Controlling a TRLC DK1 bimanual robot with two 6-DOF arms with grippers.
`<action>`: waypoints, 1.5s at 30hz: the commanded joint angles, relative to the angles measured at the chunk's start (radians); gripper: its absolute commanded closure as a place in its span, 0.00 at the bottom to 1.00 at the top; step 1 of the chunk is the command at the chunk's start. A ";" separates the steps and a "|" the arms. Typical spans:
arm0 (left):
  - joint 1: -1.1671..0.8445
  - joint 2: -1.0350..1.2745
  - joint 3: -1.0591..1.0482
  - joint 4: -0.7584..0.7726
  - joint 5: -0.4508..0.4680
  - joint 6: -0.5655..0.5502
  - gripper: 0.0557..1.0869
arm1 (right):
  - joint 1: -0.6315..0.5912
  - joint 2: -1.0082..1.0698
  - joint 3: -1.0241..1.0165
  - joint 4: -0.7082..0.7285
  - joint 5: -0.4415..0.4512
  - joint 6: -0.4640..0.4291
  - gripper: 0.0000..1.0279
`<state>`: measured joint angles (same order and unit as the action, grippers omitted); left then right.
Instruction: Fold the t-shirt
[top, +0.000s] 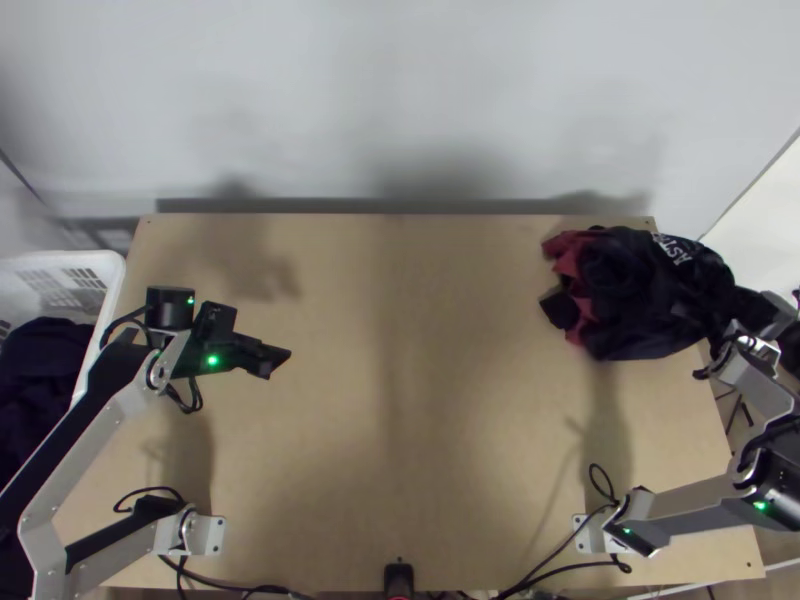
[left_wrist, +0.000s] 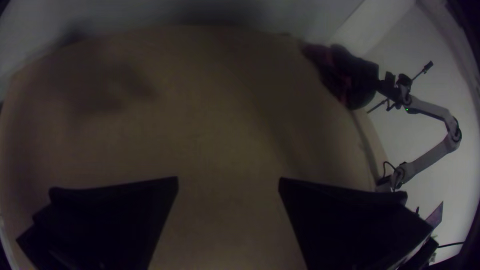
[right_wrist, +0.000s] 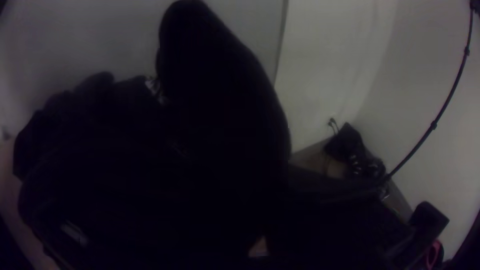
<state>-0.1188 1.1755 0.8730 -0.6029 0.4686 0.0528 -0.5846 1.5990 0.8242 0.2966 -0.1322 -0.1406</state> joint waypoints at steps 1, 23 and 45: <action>0.004 0.007 -0.003 0.011 -0.005 -0.001 0.05 | -0.004 0.038 0.001 -0.008 -0.041 -0.037 0.32; 0.041 0.009 0.000 0.018 -0.007 0.009 0.05 | -0.115 -0.260 0.131 -0.248 -0.130 -0.063 0.07; 0.054 -0.099 -0.091 0.015 -0.056 0.024 0.05 | 0.200 0.273 0.282 0.010 -0.113 -0.088 0.97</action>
<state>-0.0734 1.1103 0.8059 -0.5846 0.4320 0.0715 -0.4423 1.6650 1.0348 0.2756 -0.2508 -0.2054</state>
